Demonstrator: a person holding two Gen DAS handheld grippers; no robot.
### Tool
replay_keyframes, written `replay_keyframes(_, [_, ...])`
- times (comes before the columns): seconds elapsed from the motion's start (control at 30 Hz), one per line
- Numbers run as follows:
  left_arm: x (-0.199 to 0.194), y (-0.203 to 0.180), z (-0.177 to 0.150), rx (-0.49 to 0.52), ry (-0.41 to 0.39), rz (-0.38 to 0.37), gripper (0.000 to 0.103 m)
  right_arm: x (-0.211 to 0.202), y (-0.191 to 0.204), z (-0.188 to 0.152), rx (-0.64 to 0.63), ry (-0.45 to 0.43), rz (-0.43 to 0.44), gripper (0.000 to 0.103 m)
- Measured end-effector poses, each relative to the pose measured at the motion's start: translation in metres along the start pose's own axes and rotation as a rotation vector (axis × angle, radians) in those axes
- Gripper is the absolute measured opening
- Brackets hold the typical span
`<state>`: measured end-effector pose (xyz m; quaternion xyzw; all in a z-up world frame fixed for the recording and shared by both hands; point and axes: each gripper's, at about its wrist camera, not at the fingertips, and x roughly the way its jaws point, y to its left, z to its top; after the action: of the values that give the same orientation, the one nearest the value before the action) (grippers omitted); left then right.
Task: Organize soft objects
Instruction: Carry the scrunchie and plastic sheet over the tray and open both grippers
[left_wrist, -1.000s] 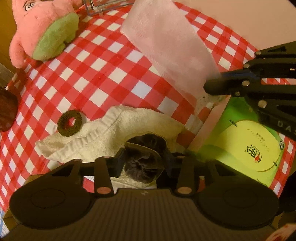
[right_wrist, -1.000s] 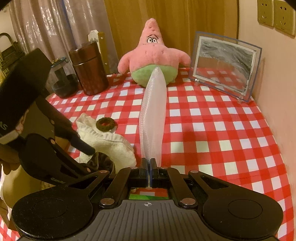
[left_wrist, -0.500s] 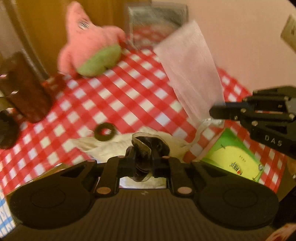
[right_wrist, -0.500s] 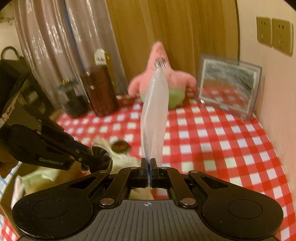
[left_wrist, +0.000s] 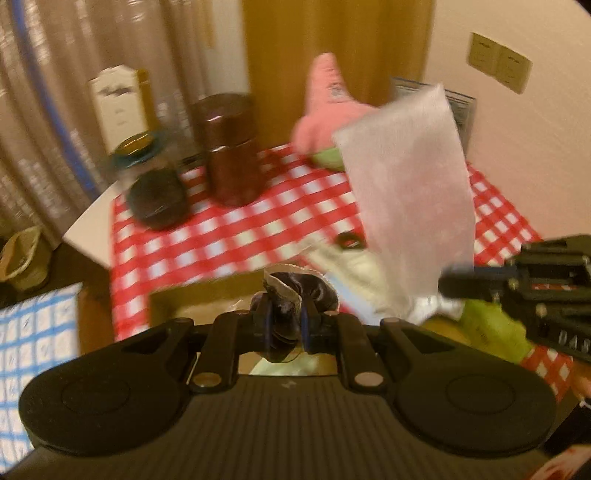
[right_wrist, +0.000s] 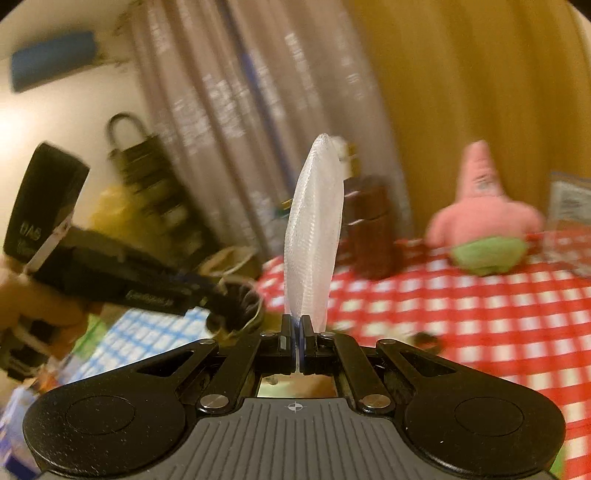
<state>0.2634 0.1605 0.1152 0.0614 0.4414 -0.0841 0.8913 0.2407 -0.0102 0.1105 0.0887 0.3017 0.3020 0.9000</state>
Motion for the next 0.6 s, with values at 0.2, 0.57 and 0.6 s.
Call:
replay_keyframes(0.2, [-0.005,0.035,-0.062,-0.065,0.051,0.037,0.013,0.036,0.064,-0.026,-0.057,0.143,0.138,0.002])
replay_keyframes(0.57, [0.022,0.057,-0.160,-0.156,0.148,0.026,0.013,0.108,0.106,-0.109,-0.034,0.502,0.186,0.002])
replay_keyframes(0.6, [0.025,0.057,-0.165,-0.156,0.153,0.030,0.013,0.111,0.103,-0.112,-0.026,0.516,0.178,0.002])
